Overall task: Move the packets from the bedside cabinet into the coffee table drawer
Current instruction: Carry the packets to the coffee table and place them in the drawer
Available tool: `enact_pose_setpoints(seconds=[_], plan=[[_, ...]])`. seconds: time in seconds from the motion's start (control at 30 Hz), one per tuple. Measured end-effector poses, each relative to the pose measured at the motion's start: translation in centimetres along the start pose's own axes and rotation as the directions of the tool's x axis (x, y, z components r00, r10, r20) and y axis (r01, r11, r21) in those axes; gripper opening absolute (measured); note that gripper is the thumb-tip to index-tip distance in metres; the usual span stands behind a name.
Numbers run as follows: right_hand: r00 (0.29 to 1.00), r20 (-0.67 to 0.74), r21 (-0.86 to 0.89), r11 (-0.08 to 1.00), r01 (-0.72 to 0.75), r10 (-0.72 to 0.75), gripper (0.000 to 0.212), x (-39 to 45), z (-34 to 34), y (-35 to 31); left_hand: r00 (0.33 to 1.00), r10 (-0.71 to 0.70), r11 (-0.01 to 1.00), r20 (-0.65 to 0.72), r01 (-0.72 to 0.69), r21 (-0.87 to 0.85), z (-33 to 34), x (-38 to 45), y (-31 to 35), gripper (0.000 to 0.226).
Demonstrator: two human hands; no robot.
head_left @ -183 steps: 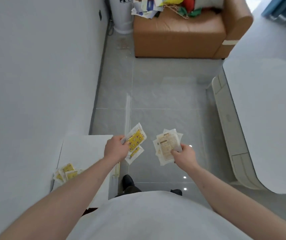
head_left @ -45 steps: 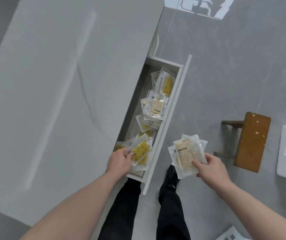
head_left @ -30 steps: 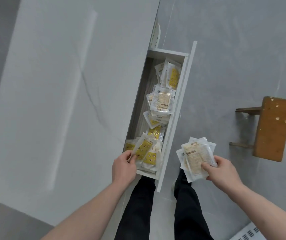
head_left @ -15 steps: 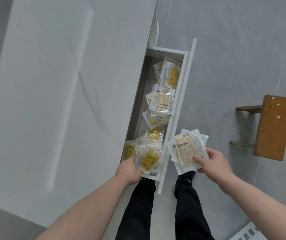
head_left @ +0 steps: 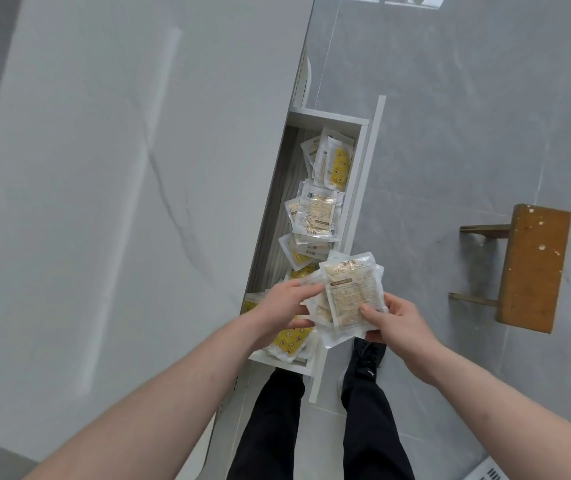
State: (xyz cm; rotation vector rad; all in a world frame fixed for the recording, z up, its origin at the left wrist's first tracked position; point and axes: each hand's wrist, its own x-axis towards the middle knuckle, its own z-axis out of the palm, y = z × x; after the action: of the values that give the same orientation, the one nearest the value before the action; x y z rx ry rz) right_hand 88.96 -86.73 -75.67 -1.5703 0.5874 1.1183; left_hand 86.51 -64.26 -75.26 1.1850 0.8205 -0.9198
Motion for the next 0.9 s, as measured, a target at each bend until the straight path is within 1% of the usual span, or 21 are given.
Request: enact_pose_setpoints(seconds=[0.03,0.07,0.17,0.23,0.33,0.4,0.47,0.5,0.53,0.6,0.67,0.77,0.9], plan=[[1.0,0.005,0.015,1.0,0.01,-0.011,0.019,0.1,0.3,-0.3,0.999,0.037,0.999,-0.01,-0.037,-0.011,0.3,0.3,0.4,0.026],[1.0,0.005,0.029,0.999,0.02,-0.02,0.019,0.3,0.5,-0.5,0.996,0.077,0.997,-0.051,-0.078,-0.025,0.5,0.6,0.6,0.025],[0.998,-0.046,0.061,0.997,0.053,-0.05,0.019,0.6,1.0,-1.2,0.967,0.155,0.986,-0.202,-0.164,-0.03,0.6,1.3,0.7,0.028],[0.992,-0.109,0.079,0.994,0.077,-0.069,0.019,1.0,1.1,-1.5,0.956,0.176,0.982,-0.235,-0.186,-0.021,0.4,1.6,0.7,0.029],[0.981,-0.179,0.128,0.987,0.098,-0.074,0.019,1.4,1.1,-1.8,0.95,0.176,0.979,-0.259,-0.195,-0.051,0.0,1.5,0.8,0.028],[0.969,-0.239,0.163,0.981,0.106,-0.065,0.019,1.7,0.8,-2.0,0.926,0.163,0.982,-0.34,-0.184,-0.032,-0.6,1.8,1.0,0.022],[0.954,-0.294,0.184,0.976,0.113,-0.055,0.019,1.8,0.2,-2.2,0.888,0.163,0.986,-0.43,-0.152,0.06,-1.4,2.6,1.6,0.011],[0.949,-0.311,0.185,0.976,0.113,-0.051,0.019,1.8,-0.2,-2.2,0.876,0.169,0.984,-0.451,-0.129,0.119,-1.8,3.1,2.2,0.009],[0.947,-0.319,0.181,0.977,0.11,-0.048,0.019,1.8,-0.6,-2.2,0.874,0.176,0.978,-0.453,-0.102,0.184,-2.1,3.7,2.9,0.012],[0.948,-0.314,0.155,0.983,0.101,-0.048,0.019,1.6,-1.4,-2.0,0.884,0.191,0.947,-0.427,-0.051,0.318,-2.5,5.2,4.9,0.017],[0.952,-0.3,0.125,0.987,0.096,-0.055,0.02,1.4,-1.9,-1.7,0.892,0.22,0.906,-0.394,-0.037,0.422,-2.7,6.7,7.0,0.018],[0.956,-0.289,0.115,0.989,0.094,-0.057,0.021,1.0,-2.4,-1.2,0.883,0.283,0.814,-0.374,-0.015,0.581,-2.7,8.9,10.1,0.03],[0.96,-0.277,0.117,0.991,0.066,-0.031,0.021,1.0,-2.6,-0.7,0.892,0.287,0.709,-0.349,0.047,0.703,-2.3,11.5,12.7,0.046]])
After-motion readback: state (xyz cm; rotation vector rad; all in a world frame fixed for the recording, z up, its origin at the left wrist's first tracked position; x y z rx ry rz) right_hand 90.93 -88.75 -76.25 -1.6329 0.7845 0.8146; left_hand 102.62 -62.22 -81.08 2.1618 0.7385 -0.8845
